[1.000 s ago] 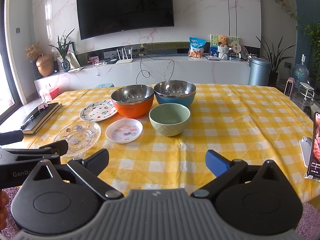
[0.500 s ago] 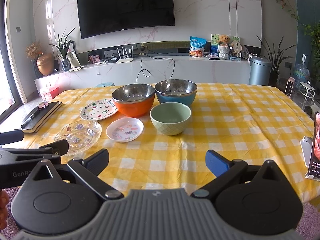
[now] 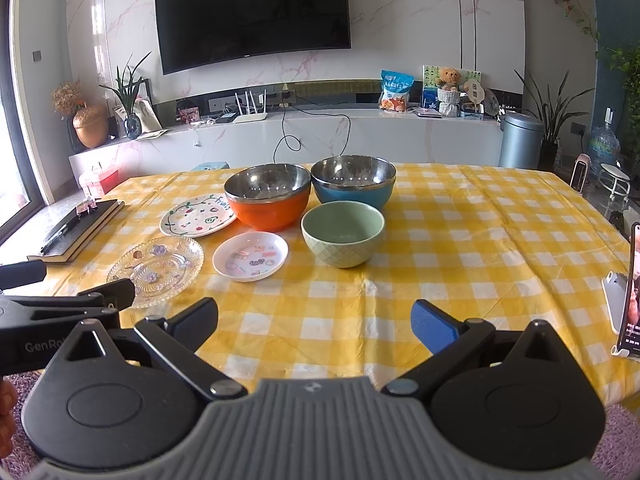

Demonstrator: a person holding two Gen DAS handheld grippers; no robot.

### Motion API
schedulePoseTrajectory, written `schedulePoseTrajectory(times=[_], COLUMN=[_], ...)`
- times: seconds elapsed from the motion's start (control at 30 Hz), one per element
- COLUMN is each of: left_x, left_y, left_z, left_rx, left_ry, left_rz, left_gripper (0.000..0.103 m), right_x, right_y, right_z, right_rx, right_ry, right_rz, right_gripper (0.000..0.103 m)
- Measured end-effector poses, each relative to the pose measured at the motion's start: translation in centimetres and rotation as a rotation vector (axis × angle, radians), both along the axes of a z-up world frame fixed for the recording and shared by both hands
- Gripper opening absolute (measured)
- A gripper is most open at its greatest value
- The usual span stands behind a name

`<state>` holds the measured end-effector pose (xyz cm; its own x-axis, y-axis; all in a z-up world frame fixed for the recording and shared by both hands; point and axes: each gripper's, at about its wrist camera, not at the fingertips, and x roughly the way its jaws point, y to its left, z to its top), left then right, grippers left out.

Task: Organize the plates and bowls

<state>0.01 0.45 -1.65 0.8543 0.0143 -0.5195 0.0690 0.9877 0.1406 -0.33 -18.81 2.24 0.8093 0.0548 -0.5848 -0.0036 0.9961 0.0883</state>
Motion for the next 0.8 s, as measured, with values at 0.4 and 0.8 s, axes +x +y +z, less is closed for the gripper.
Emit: schedulePoseTrajectory(times=[0.4,0.8], left_x=[2.4,5.9], left_y=[5.2,9.0], left_z=[1.2,-1.1], left_rx=[-0.087,-0.111], left_ry=[0.002,0.011], left_rz=[0.011,0.085], left_gripper=[0.079,0.065], right_x=[1.9,6.3], right_y=[0.7,5.0], right_z=[0.0,-2.5], right_rx=[0.032,-0.022], right_ry=[-0.056,-0.065], right_rz=[0.049,0.146], right_gripper=[0.101,0.100])
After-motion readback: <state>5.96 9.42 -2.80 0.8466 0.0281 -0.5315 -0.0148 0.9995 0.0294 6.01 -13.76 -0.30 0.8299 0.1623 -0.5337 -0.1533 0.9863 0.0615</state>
